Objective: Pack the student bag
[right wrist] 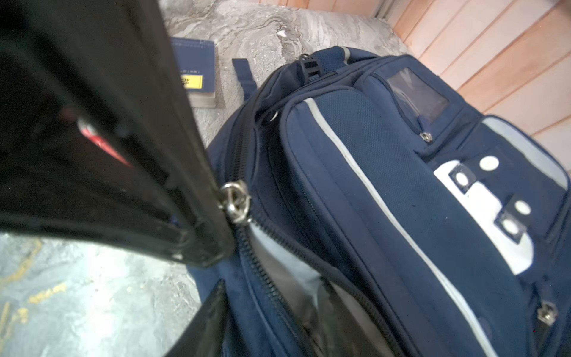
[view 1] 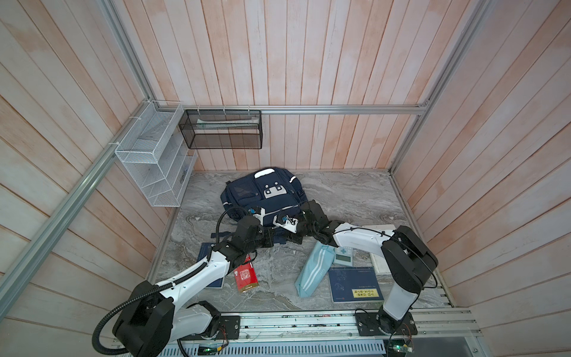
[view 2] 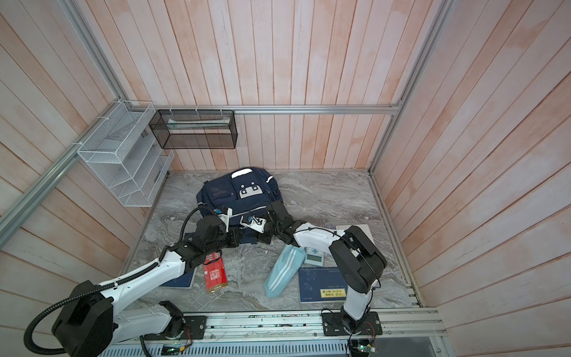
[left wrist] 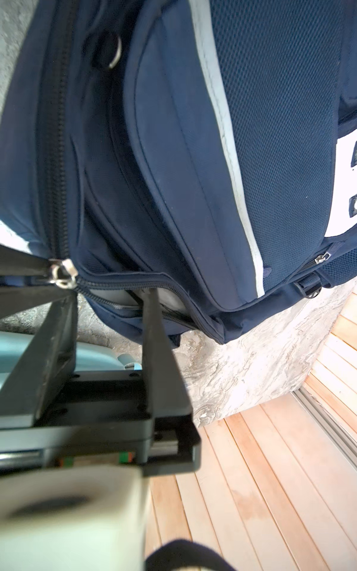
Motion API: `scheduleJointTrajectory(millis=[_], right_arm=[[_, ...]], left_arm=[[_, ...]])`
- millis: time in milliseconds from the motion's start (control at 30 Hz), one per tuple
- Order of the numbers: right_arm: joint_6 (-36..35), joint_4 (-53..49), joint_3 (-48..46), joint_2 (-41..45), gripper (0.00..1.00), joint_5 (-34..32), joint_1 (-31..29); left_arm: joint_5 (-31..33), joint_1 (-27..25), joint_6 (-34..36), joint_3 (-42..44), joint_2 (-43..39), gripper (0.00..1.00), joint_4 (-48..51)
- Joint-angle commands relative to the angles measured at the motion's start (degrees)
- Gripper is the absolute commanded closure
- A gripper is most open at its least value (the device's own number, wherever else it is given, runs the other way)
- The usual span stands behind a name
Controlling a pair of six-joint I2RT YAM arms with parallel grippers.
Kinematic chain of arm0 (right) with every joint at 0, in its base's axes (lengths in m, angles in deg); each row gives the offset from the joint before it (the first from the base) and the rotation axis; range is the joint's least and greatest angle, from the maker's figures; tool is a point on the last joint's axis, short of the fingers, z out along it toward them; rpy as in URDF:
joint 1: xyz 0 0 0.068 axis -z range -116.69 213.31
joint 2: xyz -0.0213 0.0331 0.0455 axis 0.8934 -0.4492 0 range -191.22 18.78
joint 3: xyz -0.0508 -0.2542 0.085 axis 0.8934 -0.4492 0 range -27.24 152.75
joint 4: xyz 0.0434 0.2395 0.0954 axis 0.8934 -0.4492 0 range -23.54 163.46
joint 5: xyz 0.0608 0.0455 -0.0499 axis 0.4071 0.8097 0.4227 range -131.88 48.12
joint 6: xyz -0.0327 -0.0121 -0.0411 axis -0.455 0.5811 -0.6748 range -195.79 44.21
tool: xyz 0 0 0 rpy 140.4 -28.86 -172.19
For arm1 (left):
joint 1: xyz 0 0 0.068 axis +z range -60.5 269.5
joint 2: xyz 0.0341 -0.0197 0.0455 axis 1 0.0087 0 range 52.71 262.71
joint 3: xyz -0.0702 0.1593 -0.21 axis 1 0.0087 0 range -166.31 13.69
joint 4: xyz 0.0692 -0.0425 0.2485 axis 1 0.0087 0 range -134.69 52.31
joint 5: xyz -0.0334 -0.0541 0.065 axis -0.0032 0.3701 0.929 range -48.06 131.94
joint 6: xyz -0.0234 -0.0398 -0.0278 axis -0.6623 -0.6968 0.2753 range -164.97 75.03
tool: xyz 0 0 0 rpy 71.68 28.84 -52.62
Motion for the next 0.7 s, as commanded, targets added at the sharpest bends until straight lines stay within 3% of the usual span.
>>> scheduleJointTrajectory(millis=[0, 33, 333, 467, 667], right_arm=[[-1.58, -1.45, 0.04, -1.78, 0.92, -0.04, 0.13], [-2.72, -3.03, -0.42, -1.9, 1.0, -1.33, 0.3], [-4.96, -2.78, -9.7, 7.32, 1.0, -6.59, 5.62], [-8.2, -3.62, -12.19, 11.26, 1.0, -2.65, 10.96], [-10.24, -5.35, -11.26, 11.25, 1.0, -5.06, 17.7]], left_arm=[[-6.76, 1.94, -0.79, 0.45, -0.32, 1.0, -6.74], [-7.82, 3.54, -1.55, 1.02, -0.54, 1.0, -7.17], [-2.6, 15.16, 2.43, 3.76, 1.5, 1.0, -1.03], [-5.81, 24.31, 3.01, 4.63, 2.73, 1.0, -2.68], [-5.57, 25.96, 3.78, 1.7, 4.34, 1.0, -3.89]])
